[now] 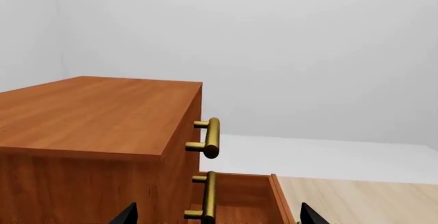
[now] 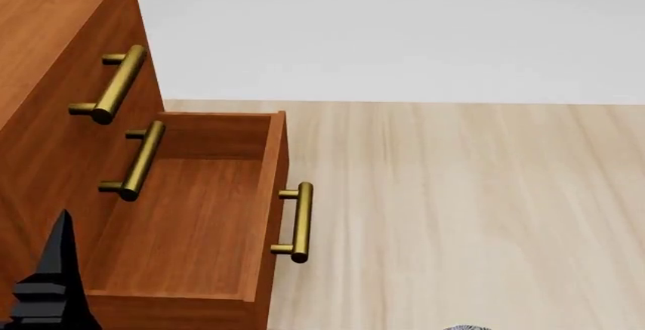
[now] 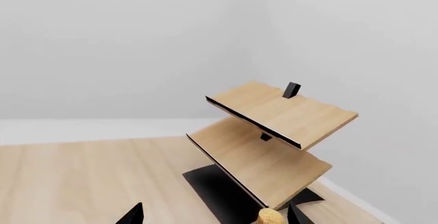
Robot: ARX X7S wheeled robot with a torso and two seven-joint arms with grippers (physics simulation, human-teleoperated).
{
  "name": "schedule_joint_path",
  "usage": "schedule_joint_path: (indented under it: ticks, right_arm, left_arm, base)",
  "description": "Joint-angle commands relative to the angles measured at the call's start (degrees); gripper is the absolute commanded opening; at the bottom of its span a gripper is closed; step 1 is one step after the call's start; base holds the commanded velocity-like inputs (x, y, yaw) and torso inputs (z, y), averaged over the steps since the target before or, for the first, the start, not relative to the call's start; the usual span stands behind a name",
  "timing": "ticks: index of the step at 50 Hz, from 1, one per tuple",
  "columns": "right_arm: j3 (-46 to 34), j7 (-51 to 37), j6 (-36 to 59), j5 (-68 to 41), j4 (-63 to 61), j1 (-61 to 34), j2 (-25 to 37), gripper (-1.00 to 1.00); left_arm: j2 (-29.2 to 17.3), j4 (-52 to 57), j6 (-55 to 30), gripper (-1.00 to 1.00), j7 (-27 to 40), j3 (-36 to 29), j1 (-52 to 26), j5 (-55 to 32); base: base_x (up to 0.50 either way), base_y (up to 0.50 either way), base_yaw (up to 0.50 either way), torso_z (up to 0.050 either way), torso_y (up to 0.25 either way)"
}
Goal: Put the wine bottle in the bottom drawer of the cabinet.
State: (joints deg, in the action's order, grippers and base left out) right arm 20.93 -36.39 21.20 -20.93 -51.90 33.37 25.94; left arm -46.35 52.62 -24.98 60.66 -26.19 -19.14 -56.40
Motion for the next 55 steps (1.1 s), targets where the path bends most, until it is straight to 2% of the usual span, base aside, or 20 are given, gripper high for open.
schedule_joint_path:
  ticks: [1,34,55]
  right_arm:
    - [1.49,0.44,-0.86,-0.33,1.35,1.40,-0.41,1.00]
    - [2.80,2.12,-4.58,0.44,7.66,2.76,-2.49,1.00]
    - [3.47,3.28,-6.13,-1.29,12.62,0.39,-3.34,1.00]
  left_arm:
    - [-0.09,-0.17,0.32,1.00,-0.05,-0.15,0.27,0.16]
    - [-0.02,-0.45,0.67,1.00,0.18,-0.58,0.06,0.27]
    - [0.12,-0.74,1.09,1.00,0.19,-0.96,0.35,0.73]
  base:
    - [0.00,0.00,0.00,0.000,0.000]
    - [0.00,0.00,0.00,0.000,0.000]
    - [0.00,0.00,0.00,0.000,0.000]
